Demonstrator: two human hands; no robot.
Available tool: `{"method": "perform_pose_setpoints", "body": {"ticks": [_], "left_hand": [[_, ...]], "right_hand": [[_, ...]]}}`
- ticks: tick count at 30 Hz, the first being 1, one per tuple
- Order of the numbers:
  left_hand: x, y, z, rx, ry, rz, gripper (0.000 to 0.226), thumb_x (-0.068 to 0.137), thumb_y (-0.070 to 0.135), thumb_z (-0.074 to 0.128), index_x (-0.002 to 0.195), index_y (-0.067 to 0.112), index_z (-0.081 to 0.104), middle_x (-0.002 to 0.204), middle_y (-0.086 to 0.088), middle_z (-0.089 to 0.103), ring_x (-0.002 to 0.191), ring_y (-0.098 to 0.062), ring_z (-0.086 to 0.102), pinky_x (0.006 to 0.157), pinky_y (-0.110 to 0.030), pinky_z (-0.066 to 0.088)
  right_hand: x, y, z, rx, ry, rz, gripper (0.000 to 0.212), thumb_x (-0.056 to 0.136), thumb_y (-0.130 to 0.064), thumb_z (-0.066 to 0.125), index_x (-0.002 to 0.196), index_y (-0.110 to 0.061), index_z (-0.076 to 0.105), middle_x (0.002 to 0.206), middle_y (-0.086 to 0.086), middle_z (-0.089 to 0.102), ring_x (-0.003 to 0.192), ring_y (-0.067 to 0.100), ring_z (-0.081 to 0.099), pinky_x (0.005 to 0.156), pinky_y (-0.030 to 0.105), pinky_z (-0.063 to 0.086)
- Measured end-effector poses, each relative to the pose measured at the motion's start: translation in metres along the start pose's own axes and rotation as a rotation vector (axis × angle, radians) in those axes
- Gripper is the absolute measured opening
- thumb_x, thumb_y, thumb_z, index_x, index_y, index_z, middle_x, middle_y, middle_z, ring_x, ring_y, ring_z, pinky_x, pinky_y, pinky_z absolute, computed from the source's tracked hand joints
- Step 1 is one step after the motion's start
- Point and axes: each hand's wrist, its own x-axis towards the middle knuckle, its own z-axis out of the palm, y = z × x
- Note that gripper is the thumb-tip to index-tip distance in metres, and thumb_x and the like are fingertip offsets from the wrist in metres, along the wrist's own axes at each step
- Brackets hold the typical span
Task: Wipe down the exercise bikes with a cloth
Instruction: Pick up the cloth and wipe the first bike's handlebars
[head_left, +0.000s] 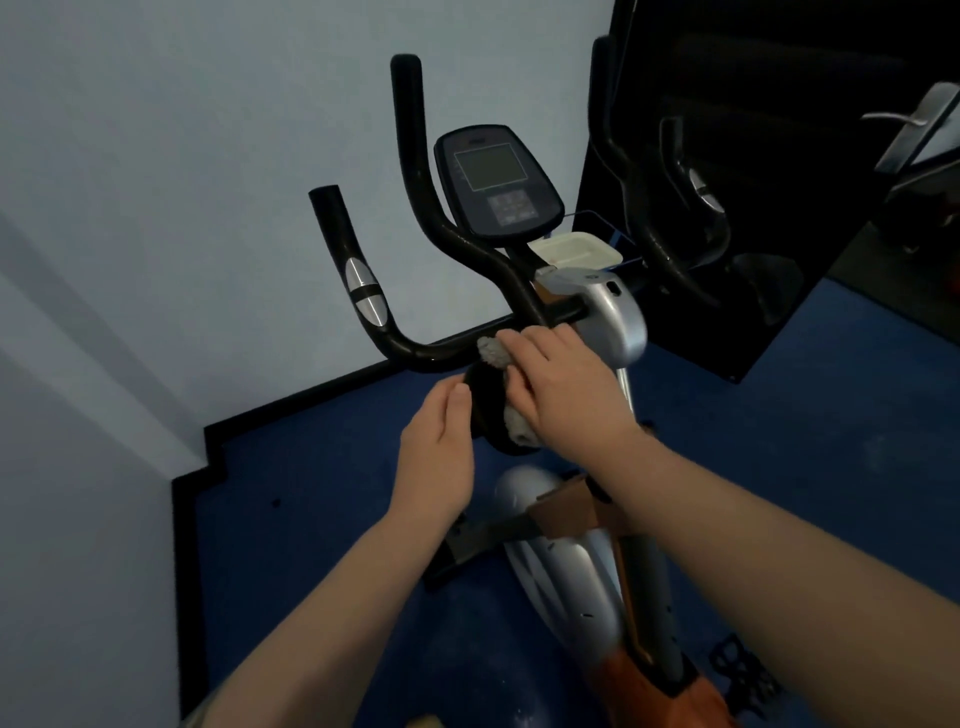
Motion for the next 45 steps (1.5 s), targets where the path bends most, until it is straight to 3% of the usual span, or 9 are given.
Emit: {"method": "perform_pose_setpoints", "body": {"ticks": [11,15,20,25,31,35,37,40,45], "left_hand": [[-0.005,-0.003,0.007,0.052,0.031,0.050,0.028,0.101,0.038,0.031,0.110,0.050,0.055,0.100,0.026,0.064,0.096,0.011,0.057,0.076,-0.001,0.039],[-0.003,-0.004,0.007,0.081,0.028,0.061,0.029,0.102,0.037,0.030,0.108,0.053,0.053,0.098,0.029,0.063,0.095,0.012,0.056,0.076,-0.005,0.039],[0.001,-0.005,0.001,0.078,-0.017,0.089,0.030,0.102,0.036,0.032,0.110,0.059,0.050,0.099,0.043,0.058,0.101,0.017,0.054,0.080,0.002,0.035],[0.006,-0.014,-0.003,0.041,-0.055,0.089,0.031,0.100,0.040,0.034,0.124,0.044,0.054,0.109,0.030,0.061,0.105,0.014,0.054,0.086,-0.011,0.039],[0.010,-0.017,-0.005,-0.021,-0.084,0.097,0.024,0.094,0.049,0.035,0.107,0.058,0.053,0.103,0.031,0.063,0.103,0.012,0.056,0.084,-0.016,0.042],[0.011,-0.023,-0.008,-0.049,-0.123,0.114,0.034,0.094,0.052,0.035,0.120,0.047,0.056,0.112,0.025,0.064,0.108,0.008,0.057,0.088,-0.019,0.045],[0.011,-0.023,-0.010,-0.056,-0.132,0.106,0.034,0.094,0.053,0.037,0.121,0.047,0.057,0.115,0.027,0.063,0.110,0.009,0.056,0.088,-0.014,0.046],[0.011,-0.021,-0.012,-0.085,-0.127,0.102,0.031,0.093,0.052,0.040,0.118,0.049,0.059,0.116,0.028,0.063,0.110,0.008,0.056,0.085,-0.007,0.044],[0.004,-0.018,-0.010,-0.253,-0.065,-0.016,0.029,0.100,0.032,0.041,0.117,0.025,0.063,0.115,0.007,0.068,0.110,-0.013,0.061,0.091,-0.034,0.050]], "right_hand": [[-0.028,-0.048,0.025,0.643,0.388,0.820,0.027,0.099,-0.030,0.040,0.120,-0.016,0.049,0.105,0.001,0.058,0.093,0.012,0.058,0.077,0.031,0.050],[-0.028,-0.061,0.033,0.687,0.470,0.962,0.025,0.100,-0.035,0.036,0.116,-0.020,0.047,0.103,-0.002,0.059,0.089,0.009,0.058,0.066,0.019,0.042],[-0.024,-0.076,0.037,0.746,0.546,1.092,0.030,0.101,-0.038,0.032,0.119,-0.018,0.046,0.104,-0.001,0.062,0.092,0.010,0.061,0.073,0.024,0.048],[-0.022,-0.084,0.033,0.776,0.528,1.179,0.028,0.102,-0.034,0.031,0.116,-0.015,0.044,0.096,-0.003,0.062,0.082,0.006,0.061,0.062,0.011,0.046],[-0.022,-0.080,0.023,0.865,0.322,1.301,0.020,0.103,-0.033,0.029,0.104,-0.016,0.039,0.080,-0.013,0.049,0.068,-0.004,0.046,0.051,0.012,0.034],[-0.035,-0.066,0.006,0.951,0.018,1.274,0.031,0.103,-0.034,0.031,0.118,-0.010,0.044,0.104,0.000,0.056,0.091,0.011,0.054,0.080,0.026,0.042],[-0.049,-0.058,-0.009,0.858,-0.092,1.219,0.035,0.101,-0.038,0.034,0.117,-0.012,0.052,0.106,0.002,0.060,0.095,0.014,0.057,0.080,0.031,0.047],[-0.060,-0.048,-0.040,0.658,0.111,1.109,0.029,0.096,-0.049,0.035,0.113,-0.029,0.048,0.095,-0.009,0.060,0.083,0.004,0.058,0.065,0.025,0.046],[-0.013,-0.040,-0.051,0.547,0.272,0.698,0.012,0.097,-0.042,0.041,0.109,-0.039,0.040,0.090,-0.017,0.057,0.078,-0.004,0.057,0.060,0.010,0.045]]}}
